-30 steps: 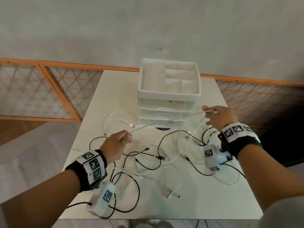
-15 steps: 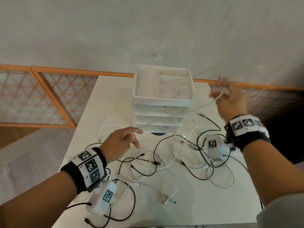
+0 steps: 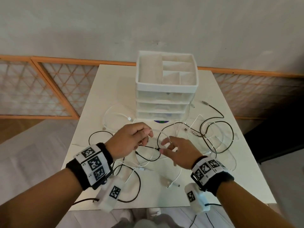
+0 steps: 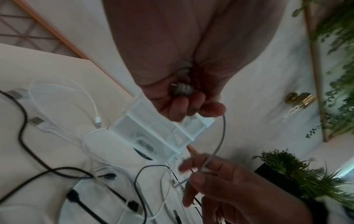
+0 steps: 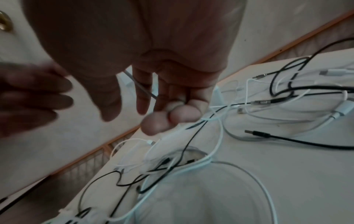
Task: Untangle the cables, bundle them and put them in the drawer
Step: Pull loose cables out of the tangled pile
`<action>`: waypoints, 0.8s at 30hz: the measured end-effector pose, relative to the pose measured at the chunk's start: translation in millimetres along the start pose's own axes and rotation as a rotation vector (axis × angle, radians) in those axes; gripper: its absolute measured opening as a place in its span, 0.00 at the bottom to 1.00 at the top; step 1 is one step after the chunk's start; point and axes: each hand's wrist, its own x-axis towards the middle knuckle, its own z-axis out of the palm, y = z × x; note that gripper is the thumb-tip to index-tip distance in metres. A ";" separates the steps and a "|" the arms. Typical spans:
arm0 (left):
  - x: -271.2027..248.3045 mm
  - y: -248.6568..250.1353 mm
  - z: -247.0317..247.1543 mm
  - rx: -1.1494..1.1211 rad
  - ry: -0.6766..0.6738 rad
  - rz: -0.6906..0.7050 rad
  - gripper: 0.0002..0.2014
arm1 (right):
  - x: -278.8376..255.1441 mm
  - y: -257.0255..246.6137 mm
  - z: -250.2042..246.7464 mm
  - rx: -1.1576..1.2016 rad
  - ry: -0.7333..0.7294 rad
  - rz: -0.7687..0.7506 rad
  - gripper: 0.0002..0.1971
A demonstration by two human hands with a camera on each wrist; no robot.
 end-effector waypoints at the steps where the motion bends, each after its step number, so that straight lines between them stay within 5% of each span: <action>1: -2.7 0.0 -2.2 0.065 0.011 0.009 0.11 | 3.5 2.8 -1.3 0.033 0.102 0.016 0.08; 3: -10.3 -8.2 -9.0 0.261 0.045 -0.035 0.11 | 9.9 7.9 -8.2 0.069 0.298 0.010 0.19; 6: -24.0 -37.7 -17.8 0.412 0.165 -0.248 0.12 | 6.7 8.3 -2.7 0.060 0.371 -0.054 0.39; 10: -35.1 -70.8 -20.8 0.249 0.328 -0.475 0.11 | -4.0 21.3 49.9 -0.249 0.199 -0.198 0.20; 13: -37.6 -62.6 -14.0 0.091 0.281 -0.456 0.09 | 0.1 29.4 75.8 -0.503 -0.006 -0.101 0.22; 18: -27.5 -34.1 -13.0 -0.029 0.234 -0.274 0.09 | 16.6 9.2 61.4 -0.328 0.234 -0.049 0.08; 21: -15.8 -19.4 -16.1 -0.022 0.334 -0.208 0.10 | 14.7 -22.4 21.0 -0.130 0.456 -0.238 0.05; 24: -2.7 1.6 -16.4 -0.124 0.453 -0.149 0.12 | 2.6 -61.2 -23.1 0.047 0.466 -0.205 0.05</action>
